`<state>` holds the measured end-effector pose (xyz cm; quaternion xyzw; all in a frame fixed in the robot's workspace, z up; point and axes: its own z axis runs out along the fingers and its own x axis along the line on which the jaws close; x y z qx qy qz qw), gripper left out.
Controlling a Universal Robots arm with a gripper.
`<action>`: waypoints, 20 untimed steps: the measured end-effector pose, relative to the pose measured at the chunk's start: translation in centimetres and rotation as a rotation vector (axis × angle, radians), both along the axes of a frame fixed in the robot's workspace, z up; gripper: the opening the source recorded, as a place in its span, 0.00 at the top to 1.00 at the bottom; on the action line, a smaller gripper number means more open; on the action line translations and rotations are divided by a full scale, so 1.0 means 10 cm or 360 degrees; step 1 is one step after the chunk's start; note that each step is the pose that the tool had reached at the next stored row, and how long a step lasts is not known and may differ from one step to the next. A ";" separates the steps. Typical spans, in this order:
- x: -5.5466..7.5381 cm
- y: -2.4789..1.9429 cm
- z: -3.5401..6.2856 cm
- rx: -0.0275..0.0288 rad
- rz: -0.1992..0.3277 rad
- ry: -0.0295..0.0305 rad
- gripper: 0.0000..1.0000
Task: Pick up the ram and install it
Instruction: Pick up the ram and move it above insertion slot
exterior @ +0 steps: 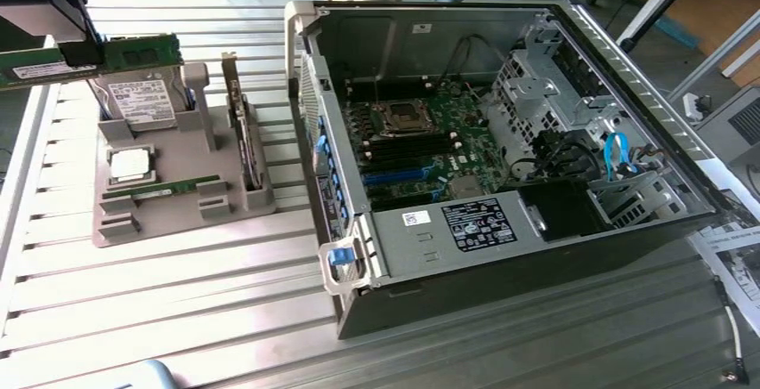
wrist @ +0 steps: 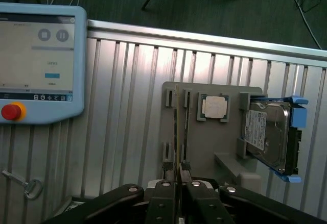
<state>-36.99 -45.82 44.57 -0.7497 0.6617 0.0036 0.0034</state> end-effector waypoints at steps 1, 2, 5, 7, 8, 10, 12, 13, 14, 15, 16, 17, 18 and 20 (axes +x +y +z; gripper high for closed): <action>0.00 0.000 0.000 0.00000 0.0000 0.00000 0.86; 0.00 0.000 0.001 -0.00002 0.0000 0.00002 0.86; 0.03 0.000 0.000 0.00001 0.0000 -0.00001 0.86; 0.06 0.000 0.000 0.00000 0.0000 0.00001 0.86; 0.08 0.000 0.000 0.00001 0.0000 0.00000 0.86; 0.11 0.000 0.000 0.00000 0.0000 0.00000 0.86; 0.15 0.000 0.000 0.00000 0.0000 0.00001 0.86; 0.16 0.000 0.000 0.00000 0.0000 0.00001 0.86; 0.18 0.000 0.000 0.00000 0.0000 0.00000 0.86; 0.20 0.000 0.000 -0.00001 0.0000 0.00000 0.86; 0.21 0.000 -0.001 0.00000 0.0000 -0.00001 0.86; 0.22 0.000 -0.001 -0.00001 0.0000 0.00000 0.86; 0.23 0.000 -0.002 0.00000 0.0000 0.00001 0.86; 0.25 0.000 -0.006 0.00000 0.0000 0.00001 0.86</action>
